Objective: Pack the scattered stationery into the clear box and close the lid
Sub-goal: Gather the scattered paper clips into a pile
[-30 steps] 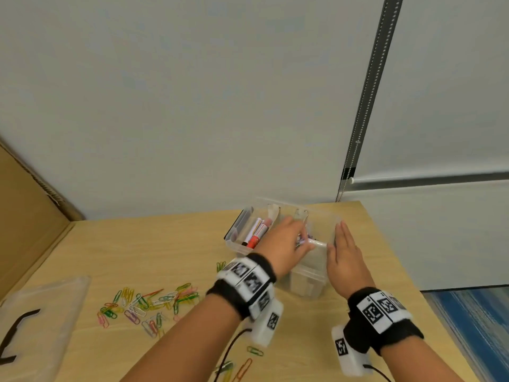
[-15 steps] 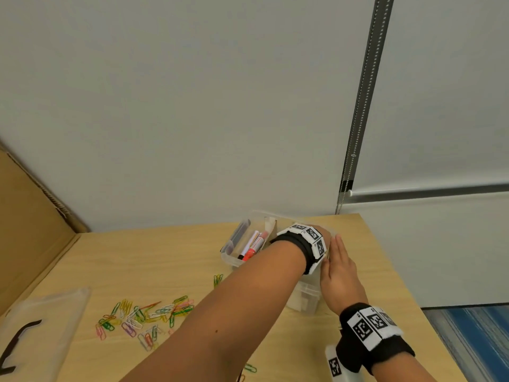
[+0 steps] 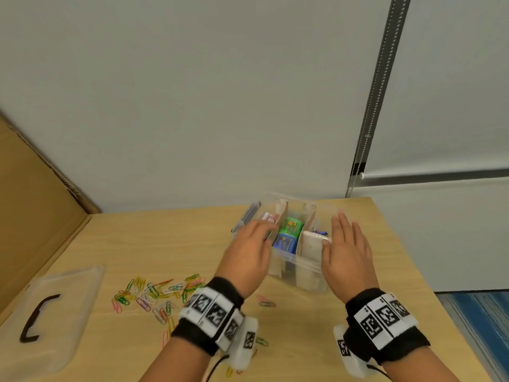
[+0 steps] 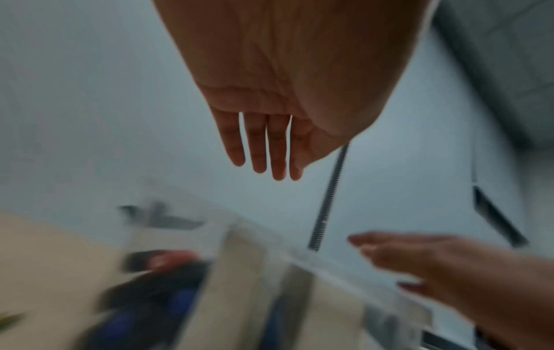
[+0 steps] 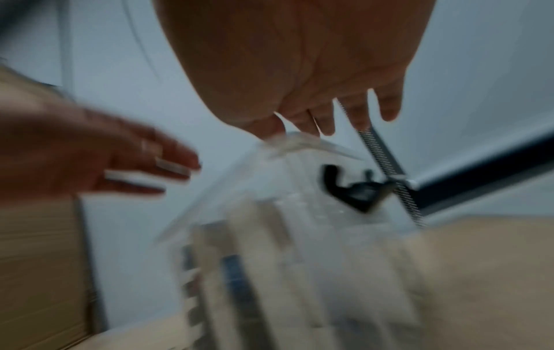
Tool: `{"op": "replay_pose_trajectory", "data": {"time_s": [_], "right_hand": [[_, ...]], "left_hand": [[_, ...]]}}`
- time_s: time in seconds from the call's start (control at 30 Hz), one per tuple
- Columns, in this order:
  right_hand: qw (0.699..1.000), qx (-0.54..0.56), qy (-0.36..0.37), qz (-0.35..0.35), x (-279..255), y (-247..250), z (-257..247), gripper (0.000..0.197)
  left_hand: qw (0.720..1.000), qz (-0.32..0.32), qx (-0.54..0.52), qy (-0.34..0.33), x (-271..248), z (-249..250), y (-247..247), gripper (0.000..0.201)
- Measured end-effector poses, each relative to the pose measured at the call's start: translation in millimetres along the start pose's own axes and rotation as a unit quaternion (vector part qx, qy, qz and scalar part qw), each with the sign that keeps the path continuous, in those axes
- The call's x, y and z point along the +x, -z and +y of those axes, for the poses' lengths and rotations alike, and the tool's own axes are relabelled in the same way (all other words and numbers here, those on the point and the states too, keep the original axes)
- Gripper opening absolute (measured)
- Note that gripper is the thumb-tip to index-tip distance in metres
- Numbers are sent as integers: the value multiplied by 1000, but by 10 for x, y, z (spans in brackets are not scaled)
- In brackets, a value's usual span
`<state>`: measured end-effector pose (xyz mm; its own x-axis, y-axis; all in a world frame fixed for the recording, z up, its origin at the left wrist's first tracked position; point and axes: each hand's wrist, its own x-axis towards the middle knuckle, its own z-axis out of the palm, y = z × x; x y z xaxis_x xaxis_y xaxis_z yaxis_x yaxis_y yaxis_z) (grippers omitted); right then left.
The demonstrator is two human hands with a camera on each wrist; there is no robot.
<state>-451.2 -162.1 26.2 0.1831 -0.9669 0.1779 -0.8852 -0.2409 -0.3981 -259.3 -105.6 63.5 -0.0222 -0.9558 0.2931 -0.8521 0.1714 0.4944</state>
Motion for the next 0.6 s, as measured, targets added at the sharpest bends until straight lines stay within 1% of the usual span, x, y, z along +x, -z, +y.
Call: {"op": "replay_pose_trajectory", "data": {"time_s": [0.07,0.1,0.13,0.2,0.27,0.3,0.37,0.43,0.47,0.53,0.6], "right_hand": [[994,34,92,50,-173,52,-259,54],[988,55,132,62,-262,36,-394,51],[983,70,161,56,-357,-9,-529,46],[977,78,200,0,-526,-171,-768,37],[970,69,220,-80,-628,-398,-938,32],[966,62,215,-126,-651,-519,-991,34],[961,37,173,-212,-658,-713,-1060,42],[957,4,105,-270,-640,-830,-1082,51],[955,-9,71,-289,-637,-875,-1088,56],[947,-35,21,-319,-650,-963,-1104,62],[938,-66,-5,-341,-680,-1055,-1135,65]], "left_hand": [[998,6,13,54,-318,-381,57,35],[996,8,19,81,-465,-581,77,35],[994,12,19,105,-608,-772,94,36],[988,20,23,149,-859,-1111,131,35],[980,12,38,192,-1053,-1394,172,37],[974,-1,48,220,-1125,-1517,200,40],[954,-40,66,290,-1232,-1759,282,48],[928,-80,74,356,-1296,-1995,373,56],[919,-94,74,376,-1318,-2105,417,58],[912,-115,71,387,-1353,-2279,491,61],[913,-136,68,379,-1373,-2396,536,62]]}}
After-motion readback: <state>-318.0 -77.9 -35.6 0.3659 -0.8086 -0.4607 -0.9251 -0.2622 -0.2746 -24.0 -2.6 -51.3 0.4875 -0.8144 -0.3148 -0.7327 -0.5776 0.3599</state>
